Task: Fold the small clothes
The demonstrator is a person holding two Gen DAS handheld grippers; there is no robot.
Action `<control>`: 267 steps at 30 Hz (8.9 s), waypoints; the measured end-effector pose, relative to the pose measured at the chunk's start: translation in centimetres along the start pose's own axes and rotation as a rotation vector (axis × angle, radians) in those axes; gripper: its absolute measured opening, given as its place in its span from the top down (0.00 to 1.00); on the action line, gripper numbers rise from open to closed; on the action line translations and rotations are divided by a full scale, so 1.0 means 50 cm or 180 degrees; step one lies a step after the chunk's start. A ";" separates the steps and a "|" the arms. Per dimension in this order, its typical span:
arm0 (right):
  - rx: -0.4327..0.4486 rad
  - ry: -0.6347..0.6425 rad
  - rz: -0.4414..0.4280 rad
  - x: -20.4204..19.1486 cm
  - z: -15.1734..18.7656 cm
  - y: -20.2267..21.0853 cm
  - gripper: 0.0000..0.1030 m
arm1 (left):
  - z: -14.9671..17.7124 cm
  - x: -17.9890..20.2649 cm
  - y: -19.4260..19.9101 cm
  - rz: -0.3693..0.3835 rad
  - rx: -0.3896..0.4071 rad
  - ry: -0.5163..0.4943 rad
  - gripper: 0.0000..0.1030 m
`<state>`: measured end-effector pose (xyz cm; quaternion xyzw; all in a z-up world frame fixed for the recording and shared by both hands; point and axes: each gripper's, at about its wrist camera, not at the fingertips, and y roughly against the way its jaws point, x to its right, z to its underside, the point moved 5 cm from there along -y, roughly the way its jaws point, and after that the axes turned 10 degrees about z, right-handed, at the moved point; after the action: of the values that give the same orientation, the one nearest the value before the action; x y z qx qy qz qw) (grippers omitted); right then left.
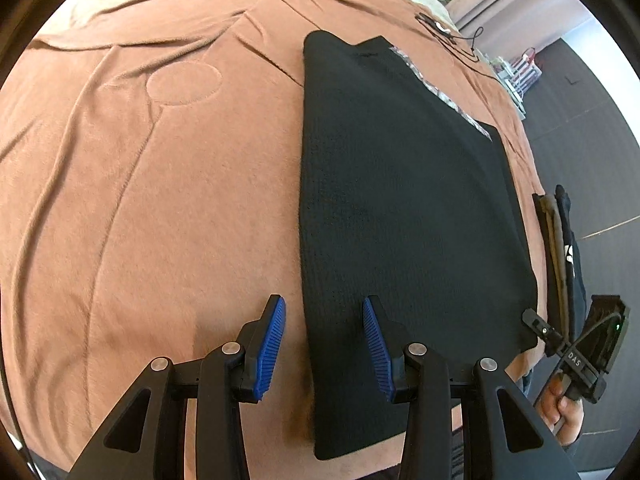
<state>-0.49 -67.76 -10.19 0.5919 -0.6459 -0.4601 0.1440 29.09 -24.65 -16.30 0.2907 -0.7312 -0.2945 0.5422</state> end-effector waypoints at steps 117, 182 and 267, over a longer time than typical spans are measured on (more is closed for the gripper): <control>-0.0484 -0.0070 -0.0982 -0.103 -0.183 -0.267 0.43 | -0.196 -0.139 0.038 0.0725 0.0124 0.0439 0.54; 0.1435 0.1518 -0.0884 -0.399 0.175 0.532 0.89 | 0.133 0.174 0.818 0.1138 0.1983 -0.0720 0.94; 0.0640 0.3053 -0.2177 -1.123 0.072 0.165 0.89 | -0.041 -0.785 1.360 -0.0832 0.3177 0.0617 0.94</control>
<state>6.12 -16.88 14.34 0.9187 -0.3220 -0.0984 0.2064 33.41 49.05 10.53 0.6284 -0.6867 0.0527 0.3616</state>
